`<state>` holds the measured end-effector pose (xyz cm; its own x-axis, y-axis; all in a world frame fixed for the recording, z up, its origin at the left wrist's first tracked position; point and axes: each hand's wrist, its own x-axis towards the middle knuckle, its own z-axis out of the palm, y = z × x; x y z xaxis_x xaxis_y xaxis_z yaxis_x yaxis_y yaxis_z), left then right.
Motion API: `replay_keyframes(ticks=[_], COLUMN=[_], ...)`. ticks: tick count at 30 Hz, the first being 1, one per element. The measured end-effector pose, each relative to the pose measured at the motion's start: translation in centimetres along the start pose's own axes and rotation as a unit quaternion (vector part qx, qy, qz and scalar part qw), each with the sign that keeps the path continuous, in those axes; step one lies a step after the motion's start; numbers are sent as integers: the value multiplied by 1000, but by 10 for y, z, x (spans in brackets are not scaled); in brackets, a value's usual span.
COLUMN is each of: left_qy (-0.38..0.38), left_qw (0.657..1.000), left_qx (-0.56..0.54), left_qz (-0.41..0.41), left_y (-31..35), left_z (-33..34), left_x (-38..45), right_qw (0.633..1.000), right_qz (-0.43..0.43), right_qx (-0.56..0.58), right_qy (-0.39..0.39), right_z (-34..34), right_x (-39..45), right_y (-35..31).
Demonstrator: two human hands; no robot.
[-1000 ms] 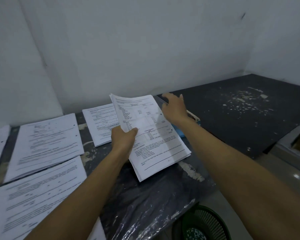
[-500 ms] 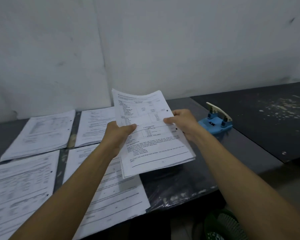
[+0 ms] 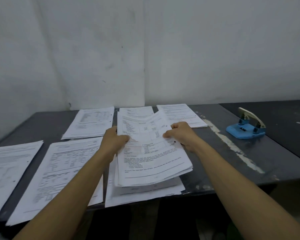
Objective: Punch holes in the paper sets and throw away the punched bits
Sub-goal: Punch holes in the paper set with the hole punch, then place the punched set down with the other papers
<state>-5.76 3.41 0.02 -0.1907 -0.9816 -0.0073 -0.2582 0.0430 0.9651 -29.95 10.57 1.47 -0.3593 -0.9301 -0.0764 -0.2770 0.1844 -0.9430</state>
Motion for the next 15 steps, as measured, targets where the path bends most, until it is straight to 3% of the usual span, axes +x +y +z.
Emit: replay_keyframes(ticks=[9,15], left_qy=[2,49], left_qw=[967,916], left_qx=[246,388], left_qz=[66,84], left_y=[-43,-66], left_z=[-17,-10], left_x=[-13,-13], right_qw=[992,951], right_qz=[14,4], right_qx=[-121,-302], right_qy=[18,62], right_z=[44,62], right_x=[-13,-16], right_y=[3,6])
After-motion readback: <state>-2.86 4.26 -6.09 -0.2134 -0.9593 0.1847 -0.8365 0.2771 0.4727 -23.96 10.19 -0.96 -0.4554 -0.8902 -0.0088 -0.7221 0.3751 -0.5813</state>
